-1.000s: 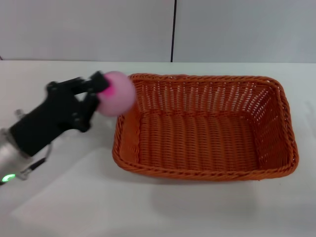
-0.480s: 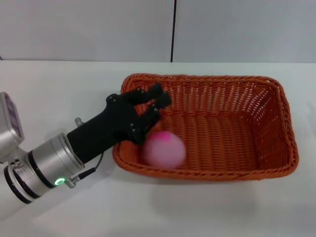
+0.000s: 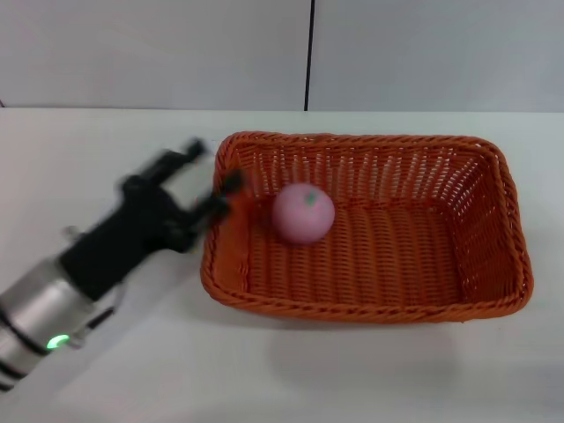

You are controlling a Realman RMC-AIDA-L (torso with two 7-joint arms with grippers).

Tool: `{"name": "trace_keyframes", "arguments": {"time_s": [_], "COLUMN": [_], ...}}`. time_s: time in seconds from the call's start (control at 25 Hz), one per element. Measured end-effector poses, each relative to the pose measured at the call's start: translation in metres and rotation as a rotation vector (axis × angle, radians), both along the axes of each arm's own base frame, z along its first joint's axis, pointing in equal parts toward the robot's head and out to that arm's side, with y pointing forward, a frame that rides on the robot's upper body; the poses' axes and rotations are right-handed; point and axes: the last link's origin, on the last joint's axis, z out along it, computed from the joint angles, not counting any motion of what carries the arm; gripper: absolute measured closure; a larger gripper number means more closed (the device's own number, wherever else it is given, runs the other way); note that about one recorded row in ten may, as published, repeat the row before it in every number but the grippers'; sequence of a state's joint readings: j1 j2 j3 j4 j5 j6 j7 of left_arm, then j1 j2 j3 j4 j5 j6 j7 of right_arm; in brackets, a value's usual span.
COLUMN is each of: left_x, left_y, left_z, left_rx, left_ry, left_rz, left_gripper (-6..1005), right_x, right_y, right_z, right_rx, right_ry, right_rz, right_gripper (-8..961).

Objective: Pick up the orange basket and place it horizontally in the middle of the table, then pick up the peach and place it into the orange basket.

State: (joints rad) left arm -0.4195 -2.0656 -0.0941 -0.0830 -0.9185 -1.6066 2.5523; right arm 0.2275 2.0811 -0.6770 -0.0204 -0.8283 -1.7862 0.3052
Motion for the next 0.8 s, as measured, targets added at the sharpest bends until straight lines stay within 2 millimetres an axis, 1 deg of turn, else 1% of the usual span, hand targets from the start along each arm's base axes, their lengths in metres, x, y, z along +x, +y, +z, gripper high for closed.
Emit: {"name": "trace_keyframes", "arguments": {"time_s": [0.04, 0.12, 0.16, 0.2, 0.28, 0.32, 0.36, 0.4, 0.48, 0.52, 0.56, 0.6, 0.64, 0.72, 0.76, 0.8], "left_x": [-0.015, -0.033, -0.033, -0.047, -0.047, -0.069, -0.069, -0.083, -0.083, -0.089, -0.089, -0.102, -0.106, -0.106, -0.106, -0.113], "left_y": [-0.005, -0.012, -0.012, -0.020, -0.020, -0.036, -0.036, -0.049, -0.049, -0.055, -0.055, -0.068, -0.072, -0.072, -0.072, -0.078], "left_z": [0.010, 0.022, 0.022, 0.033, 0.033, 0.049, 0.049, 0.057, 0.057, 0.060, 0.060, 0.068, 0.070, 0.070, 0.070, 0.076], "left_rx": [0.098, 0.213, 0.213, 0.310, 0.310, 0.444, 0.444, 0.525, 0.525, 0.554, 0.554, 0.616, 0.625, 0.625, 0.625, 0.654], "left_ry": [0.010, 0.024, 0.024, 0.042, 0.042, 0.083, 0.083, 0.122, 0.122, 0.140, 0.140, 0.167, 0.171, 0.171, 0.171, 0.180], "left_rz": [0.066, 0.151, 0.151, 0.221, 0.221, 0.329, 0.329, 0.400, 0.400, 0.429, 0.429, 0.511, 0.530, 0.530, 0.530, 0.568], "left_gripper": [420, 370, 345, 320, 270, 245, 220, 195, 191, 189, 187, 185, 185, 185, 185, 185], "right_x": [0.003, 0.011, 0.011, 0.014, 0.019, 0.023, 0.023, 0.025, 0.027, 0.029, 0.031, 0.034, 0.037, 0.043, 0.043, 0.044], "right_y": [0.000, -0.001, -0.001, -0.001, -0.001, 0.001, 0.001, 0.002, 0.003, 0.003, 0.003, 0.004, 0.005, 0.006, 0.006, 0.006], "right_z": [0.001, 0.004, 0.004, 0.005, 0.005, 0.003, 0.003, 0.002, 0.002, 0.002, 0.003, 0.004, 0.005, 0.005, 0.005, 0.005], "right_rx": [0.010, 0.041, 0.041, 0.047, 0.049, 0.038, 0.038, 0.030, 0.020, 0.014, 0.006, -0.006, -0.016, -0.039, -0.039, -0.040], "right_ry": [0.006, 0.029, 0.029, 0.034, 0.044, 0.054, 0.054, 0.061, 0.089, 0.114, 0.146, 0.181, 0.210, 0.255, 0.255, 0.256], "right_rz": [-0.018, -0.081, -0.081, -0.099, -0.141, -0.171, -0.171, -0.181, -0.194, -0.199, -0.206, -0.216, -0.225, -0.251, -0.251, -0.259], "right_gripper": [379, 378, 378, 378, 377, 377, 377, 377, 376, 376, 376, 375, 375, 375, 374, 374]}}
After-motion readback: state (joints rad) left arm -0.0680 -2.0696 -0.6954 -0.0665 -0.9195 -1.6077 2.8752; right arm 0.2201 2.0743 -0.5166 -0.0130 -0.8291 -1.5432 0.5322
